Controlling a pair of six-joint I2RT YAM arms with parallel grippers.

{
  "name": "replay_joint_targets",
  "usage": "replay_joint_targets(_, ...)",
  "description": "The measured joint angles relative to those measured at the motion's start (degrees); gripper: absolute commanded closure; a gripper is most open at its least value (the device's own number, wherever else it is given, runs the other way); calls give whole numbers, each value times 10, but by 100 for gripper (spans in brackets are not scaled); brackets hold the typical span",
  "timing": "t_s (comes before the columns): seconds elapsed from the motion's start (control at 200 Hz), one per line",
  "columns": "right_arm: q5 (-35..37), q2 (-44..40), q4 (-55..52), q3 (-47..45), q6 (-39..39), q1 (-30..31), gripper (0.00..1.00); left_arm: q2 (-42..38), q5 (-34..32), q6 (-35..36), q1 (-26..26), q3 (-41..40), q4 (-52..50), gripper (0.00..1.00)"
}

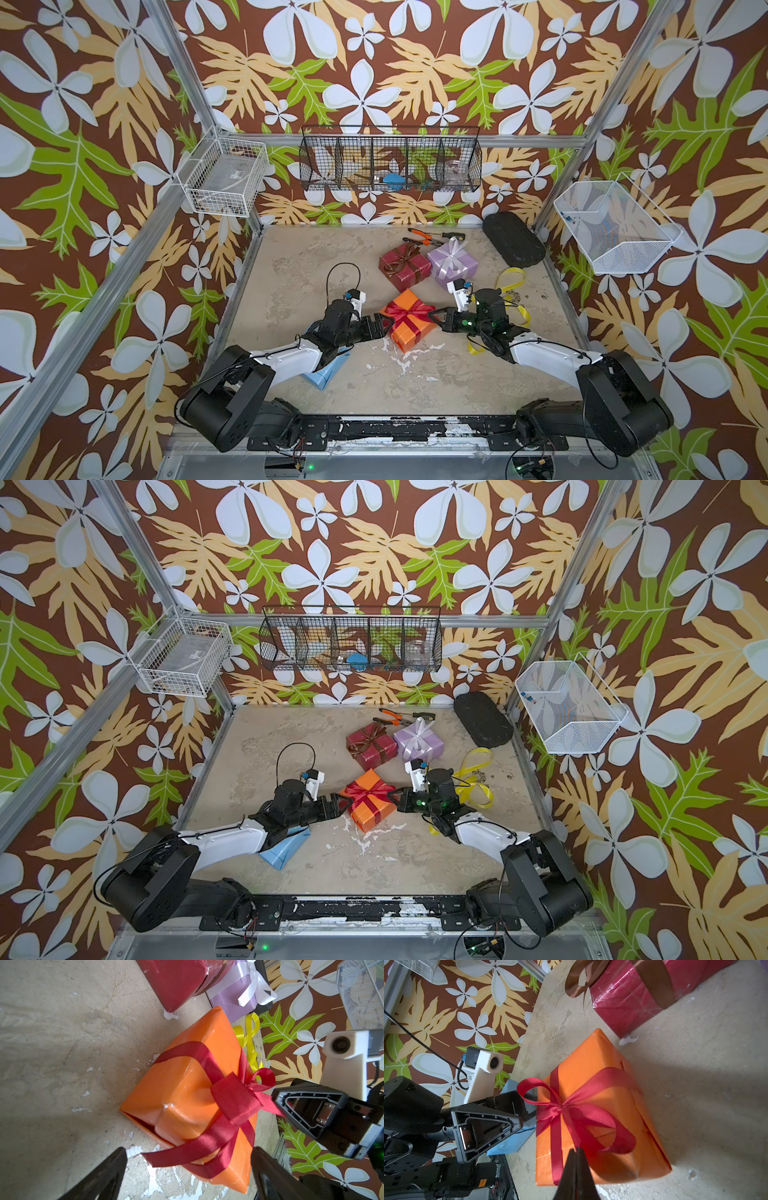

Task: Untie the ribbon bows on the gift boxes
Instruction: Untie the ribbon from the gift box.

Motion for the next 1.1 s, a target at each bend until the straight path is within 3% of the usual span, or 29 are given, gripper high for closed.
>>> replay_joint_targets(0.365,-10,7,5,2,1,0,100,-1,5,-17,0,-21,20,5)
replay_joint_targets(0.816,-4,-10,3,-1,-3,0,100,43,20,-34,0,-41,137,11)
replay_joint_targets(0.941,-6,-10,3,-1,-4,0,100,46,11,-34,0,-42,173,21)
replay_joint_targets(1.101,-6,-12,1,-1,-6,0,100,45,9,-33,0,-42,195,52)
